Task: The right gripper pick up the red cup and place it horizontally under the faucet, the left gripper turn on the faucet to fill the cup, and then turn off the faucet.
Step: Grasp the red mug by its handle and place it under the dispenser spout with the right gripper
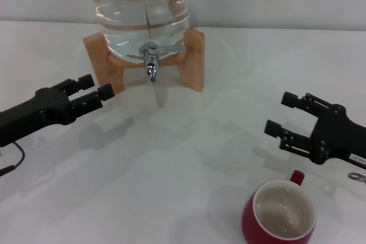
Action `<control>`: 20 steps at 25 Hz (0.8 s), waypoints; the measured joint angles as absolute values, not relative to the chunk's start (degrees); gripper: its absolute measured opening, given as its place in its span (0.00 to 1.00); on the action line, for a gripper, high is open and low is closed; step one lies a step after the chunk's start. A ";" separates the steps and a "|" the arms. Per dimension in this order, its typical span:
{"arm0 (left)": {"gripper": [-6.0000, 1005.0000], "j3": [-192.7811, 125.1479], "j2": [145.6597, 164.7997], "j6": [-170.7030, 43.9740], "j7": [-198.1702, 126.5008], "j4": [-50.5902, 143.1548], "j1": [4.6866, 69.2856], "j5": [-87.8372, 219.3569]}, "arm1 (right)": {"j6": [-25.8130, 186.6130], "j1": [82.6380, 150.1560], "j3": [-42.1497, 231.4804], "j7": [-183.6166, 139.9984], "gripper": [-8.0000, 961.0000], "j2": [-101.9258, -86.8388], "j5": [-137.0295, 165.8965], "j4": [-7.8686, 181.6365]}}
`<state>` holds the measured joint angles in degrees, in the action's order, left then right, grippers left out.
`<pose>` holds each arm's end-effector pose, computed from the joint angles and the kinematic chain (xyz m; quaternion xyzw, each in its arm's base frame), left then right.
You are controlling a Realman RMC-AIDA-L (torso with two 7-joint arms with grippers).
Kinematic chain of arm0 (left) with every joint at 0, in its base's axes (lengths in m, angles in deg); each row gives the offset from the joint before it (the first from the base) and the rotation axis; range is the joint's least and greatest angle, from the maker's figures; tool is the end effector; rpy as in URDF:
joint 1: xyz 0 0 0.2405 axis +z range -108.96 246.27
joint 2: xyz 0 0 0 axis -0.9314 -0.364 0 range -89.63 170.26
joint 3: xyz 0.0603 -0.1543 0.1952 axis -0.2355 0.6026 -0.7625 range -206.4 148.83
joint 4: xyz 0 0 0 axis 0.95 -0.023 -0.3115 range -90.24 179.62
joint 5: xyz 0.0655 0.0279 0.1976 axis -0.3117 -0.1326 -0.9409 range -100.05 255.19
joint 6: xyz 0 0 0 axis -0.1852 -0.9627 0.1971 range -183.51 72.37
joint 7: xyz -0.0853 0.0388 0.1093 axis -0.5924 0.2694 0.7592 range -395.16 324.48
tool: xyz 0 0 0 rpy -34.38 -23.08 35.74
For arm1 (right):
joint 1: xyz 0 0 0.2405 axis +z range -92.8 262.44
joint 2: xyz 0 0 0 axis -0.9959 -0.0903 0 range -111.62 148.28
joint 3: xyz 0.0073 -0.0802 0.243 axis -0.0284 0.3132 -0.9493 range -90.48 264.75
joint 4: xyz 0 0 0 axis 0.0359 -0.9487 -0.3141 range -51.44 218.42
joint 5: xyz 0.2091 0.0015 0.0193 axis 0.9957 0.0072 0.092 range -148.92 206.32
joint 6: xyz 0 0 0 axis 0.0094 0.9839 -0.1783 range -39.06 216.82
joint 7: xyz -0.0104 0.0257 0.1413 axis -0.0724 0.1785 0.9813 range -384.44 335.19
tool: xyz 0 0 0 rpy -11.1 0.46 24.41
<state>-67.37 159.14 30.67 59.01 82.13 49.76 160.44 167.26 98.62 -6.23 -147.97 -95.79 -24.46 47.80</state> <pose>-0.3075 0.3016 0.0316 -0.8363 -0.3491 -0.3558 0.2284 0.2642 0.2857 -0.0150 -0.8836 0.1545 0.3827 0.2212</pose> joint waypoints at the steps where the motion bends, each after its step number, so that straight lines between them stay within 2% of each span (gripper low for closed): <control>1: 0.79 -67.37 159.14 30.67 59.07 82.13 49.76 160.45 | 167.19 98.69 -6.29 -148.07 0.80 -95.46 -24.97 47.81; 3: 0.79 -67.37 159.14 30.69 59.11 82.13 49.76 160.45 | 166.57 98.92 -6.36 -148.20 0.80 -94.04 -26.28 47.80; 4: 0.79 -67.37 159.14 30.70 59.13 82.13 49.76 160.45 | 166.05 98.94 -6.37 -148.28 0.80 -92.80 -26.50 47.94; 5: 0.79 -67.37 159.14 30.70 59.15 82.13 49.76 160.45 | 165.99 98.92 -6.36 -148.33 0.80 -92.54 -26.53 48.00; 11: 0.79 -67.37 159.10 30.81 59.16 82.13 49.70 160.45 | 166.12 98.16 -6.48 -148.22 0.80 -88.14 -26.58 48.58; 16: 0.79 -67.37 159.17 30.83 59.10 82.13 49.71 160.45 | 167.96 96.63 -8.88 -147.96 0.80 -85.92 -26.77 49.42; 20: 0.79 -67.37 159.17 30.89 59.08 82.13 49.92 160.45 | 171.17 95.18 -12.15 -148.94 0.80 -85.26 -28.28 50.64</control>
